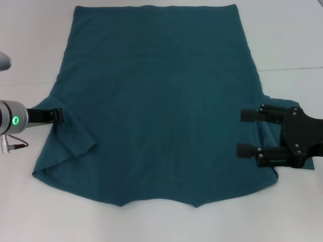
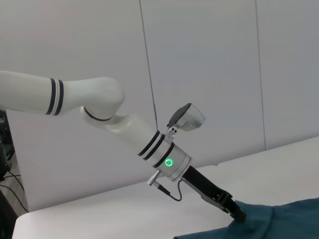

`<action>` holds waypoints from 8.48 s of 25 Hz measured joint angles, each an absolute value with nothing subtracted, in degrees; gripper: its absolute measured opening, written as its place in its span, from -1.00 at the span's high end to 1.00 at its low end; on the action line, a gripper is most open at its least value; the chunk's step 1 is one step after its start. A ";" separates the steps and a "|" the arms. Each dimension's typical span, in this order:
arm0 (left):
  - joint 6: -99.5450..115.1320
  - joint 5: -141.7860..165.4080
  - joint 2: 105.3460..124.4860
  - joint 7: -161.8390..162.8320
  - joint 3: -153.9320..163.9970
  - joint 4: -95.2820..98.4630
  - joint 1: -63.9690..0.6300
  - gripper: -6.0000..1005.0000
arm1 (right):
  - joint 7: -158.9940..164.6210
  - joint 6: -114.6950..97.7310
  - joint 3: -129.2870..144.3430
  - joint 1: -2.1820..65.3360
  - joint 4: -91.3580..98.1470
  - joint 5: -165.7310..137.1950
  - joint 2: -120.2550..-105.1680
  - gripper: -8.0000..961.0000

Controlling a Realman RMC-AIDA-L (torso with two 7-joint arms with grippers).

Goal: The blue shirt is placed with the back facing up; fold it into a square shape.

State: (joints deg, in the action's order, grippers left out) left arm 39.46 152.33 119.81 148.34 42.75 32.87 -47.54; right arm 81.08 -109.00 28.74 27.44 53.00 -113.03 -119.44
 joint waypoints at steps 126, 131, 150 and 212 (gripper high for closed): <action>34.12 151.94 123.95 148.17 62.74 40.63 -48.50 0.30 | 80.51 -109.84 28.07 27.06 51.33 -111.14 -119.61 -0.90; 43.24 142.94 123.88 142.98 61.92 51.35 -41.45 -0.12 | 81.06 -109.21 24.11 27.07 50.70 -110.93 -119.49 -0.90; 101.50 117.43 118.92 105.01 34.01 51.09 -34.36 -0.57 | 101.03 -108.56 21.28 25.66 59.50 -115.56 -116.63 -0.90; 96.94 123.22 120.06 99.70 38.15 47.46 -34.44 -0.57 | 142.11 -81.79 42.19 34.80 62.89 -167.87 -119.48 -0.20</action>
